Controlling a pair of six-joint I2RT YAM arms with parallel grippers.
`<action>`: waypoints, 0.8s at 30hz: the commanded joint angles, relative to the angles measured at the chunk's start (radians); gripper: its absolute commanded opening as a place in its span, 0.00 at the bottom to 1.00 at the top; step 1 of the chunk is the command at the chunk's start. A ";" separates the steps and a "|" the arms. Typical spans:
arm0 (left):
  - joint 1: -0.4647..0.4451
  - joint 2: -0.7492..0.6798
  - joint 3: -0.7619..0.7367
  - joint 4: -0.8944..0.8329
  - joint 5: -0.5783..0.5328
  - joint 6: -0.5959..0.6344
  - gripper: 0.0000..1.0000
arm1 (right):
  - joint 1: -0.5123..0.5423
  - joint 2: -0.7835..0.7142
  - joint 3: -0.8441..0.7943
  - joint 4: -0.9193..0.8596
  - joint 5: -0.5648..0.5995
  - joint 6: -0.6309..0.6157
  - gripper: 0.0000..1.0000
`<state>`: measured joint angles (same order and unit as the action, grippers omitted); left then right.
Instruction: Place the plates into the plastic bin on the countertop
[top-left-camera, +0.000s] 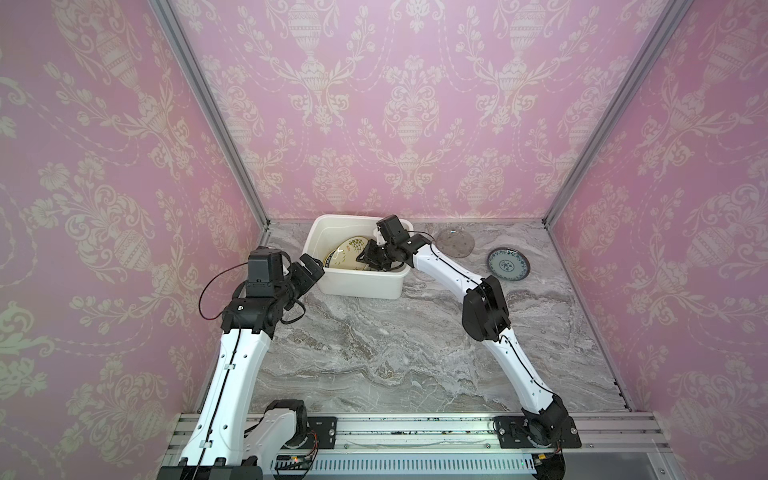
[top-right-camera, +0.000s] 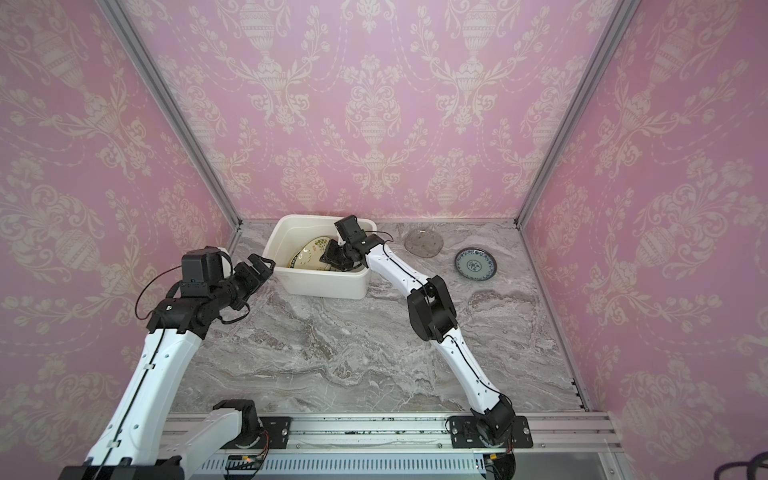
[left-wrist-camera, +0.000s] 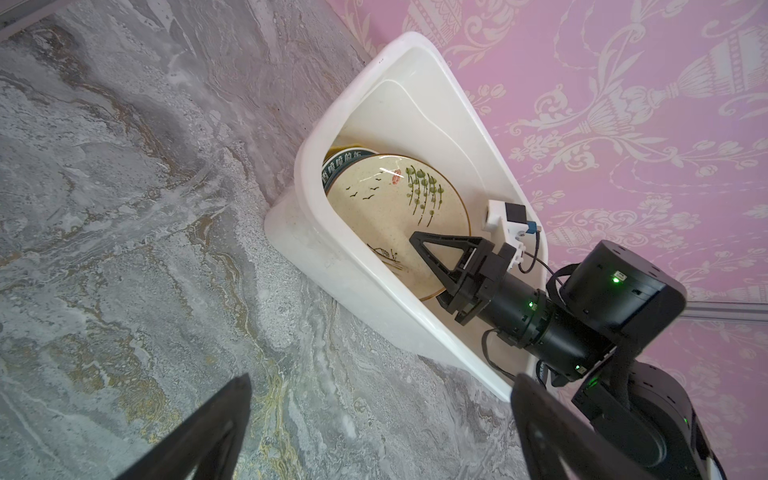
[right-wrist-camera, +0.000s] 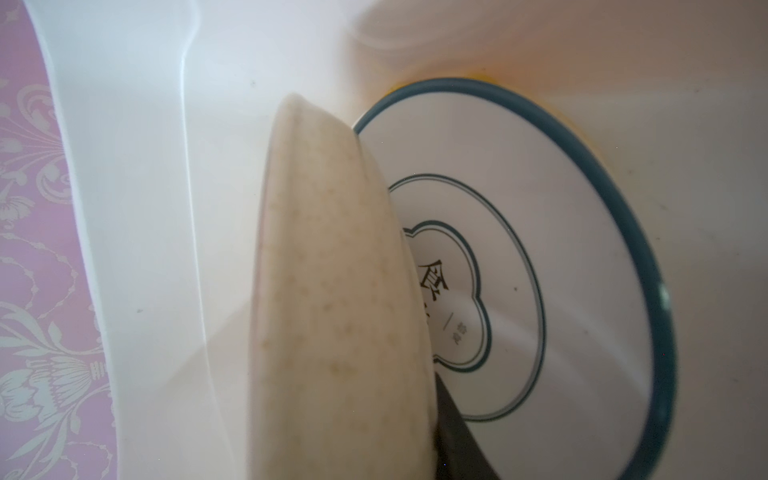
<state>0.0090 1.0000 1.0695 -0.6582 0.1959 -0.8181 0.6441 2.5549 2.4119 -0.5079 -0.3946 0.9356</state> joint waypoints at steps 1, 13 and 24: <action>-0.007 -0.011 -0.022 0.013 0.000 -0.022 0.99 | 0.018 0.012 0.045 0.007 -0.016 -0.040 0.34; -0.006 -0.017 -0.059 0.038 -0.002 -0.029 0.99 | 0.044 0.045 0.043 -0.096 0.030 -0.112 0.56; -0.007 -0.019 -0.083 0.054 -0.003 -0.031 0.99 | 0.051 0.020 0.037 -0.273 0.180 -0.228 0.83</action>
<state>0.0090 0.9962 1.0039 -0.6140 0.1959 -0.8326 0.6853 2.5839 2.4481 -0.6388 -0.2909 0.7631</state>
